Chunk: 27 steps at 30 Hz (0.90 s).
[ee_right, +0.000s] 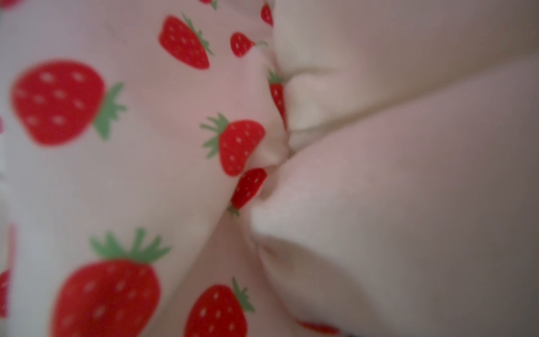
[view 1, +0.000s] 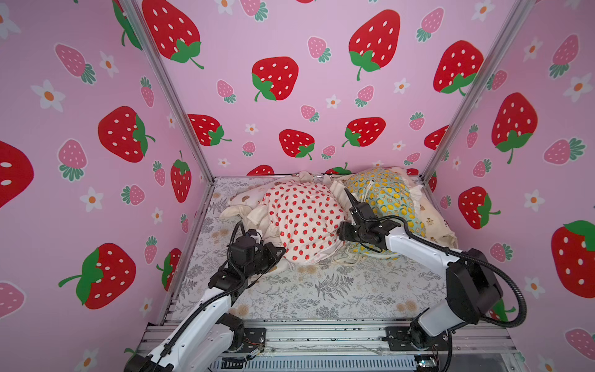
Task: Zip up pillowcases
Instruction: Adjust the pillowcase on the pillowcase, then zip the zipper on the pillowcase.
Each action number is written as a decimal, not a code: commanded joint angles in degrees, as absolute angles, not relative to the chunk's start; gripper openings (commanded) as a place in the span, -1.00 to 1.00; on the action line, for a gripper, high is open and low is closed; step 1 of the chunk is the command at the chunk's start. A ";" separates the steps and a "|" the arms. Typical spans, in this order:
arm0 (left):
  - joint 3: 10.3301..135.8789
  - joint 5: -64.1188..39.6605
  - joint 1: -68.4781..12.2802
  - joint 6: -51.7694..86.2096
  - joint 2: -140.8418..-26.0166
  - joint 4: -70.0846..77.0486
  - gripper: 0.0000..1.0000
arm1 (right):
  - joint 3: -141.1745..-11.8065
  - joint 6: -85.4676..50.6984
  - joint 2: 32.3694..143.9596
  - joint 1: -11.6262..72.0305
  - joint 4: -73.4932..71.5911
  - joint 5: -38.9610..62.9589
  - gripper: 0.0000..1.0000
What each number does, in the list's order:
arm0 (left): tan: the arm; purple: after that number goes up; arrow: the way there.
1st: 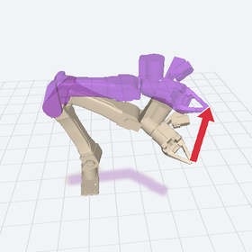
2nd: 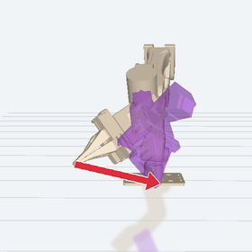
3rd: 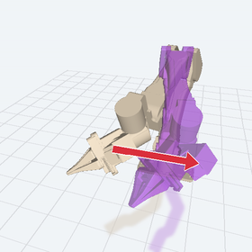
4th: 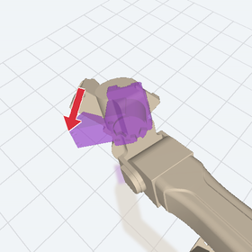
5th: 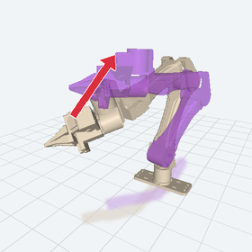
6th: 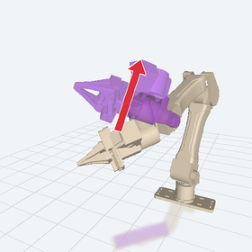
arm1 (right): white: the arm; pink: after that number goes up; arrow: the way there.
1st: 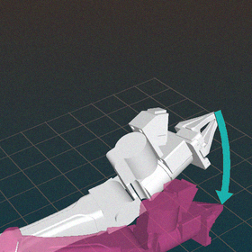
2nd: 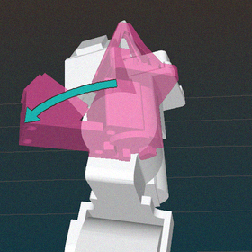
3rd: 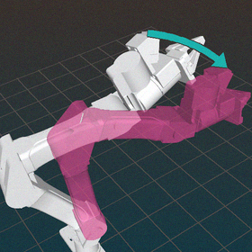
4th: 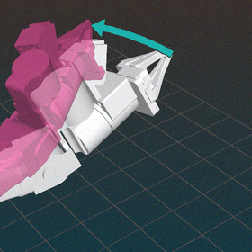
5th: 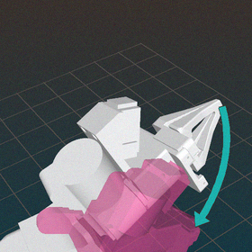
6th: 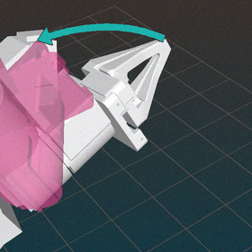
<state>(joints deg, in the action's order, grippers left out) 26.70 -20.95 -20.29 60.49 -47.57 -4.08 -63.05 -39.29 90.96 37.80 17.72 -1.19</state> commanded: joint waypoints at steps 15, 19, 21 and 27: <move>31.47 -13.98 -24.73 80.50 -44.51 -6.86 -1.00 | -60.85 -42.49 72.78 55.92 30.47 -9.38 0.59; 32.38 -13.89 -25.66 81.78 -45.05 -7.27 -1.00 | -60.99 -45.41 72.73 65.48 30.44 -15.73 0.43; 32.60 -14.05 -26.05 82.69 -45.36 -7.36 -1.00 | -61.01 -46.70 74.20 69.81 27.67 -16.85 0.35; 33.57 -14.00 -26.67 84.78 -45.65 -7.35 -1.00 | -60.60 -47.27 80.83 78.37 13.07 -15.06 0.02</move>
<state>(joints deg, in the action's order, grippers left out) 30.39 -14.39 -26.28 82.67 -45.50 -7.01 -60.93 -45.45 79.22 75.85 21.50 -13.72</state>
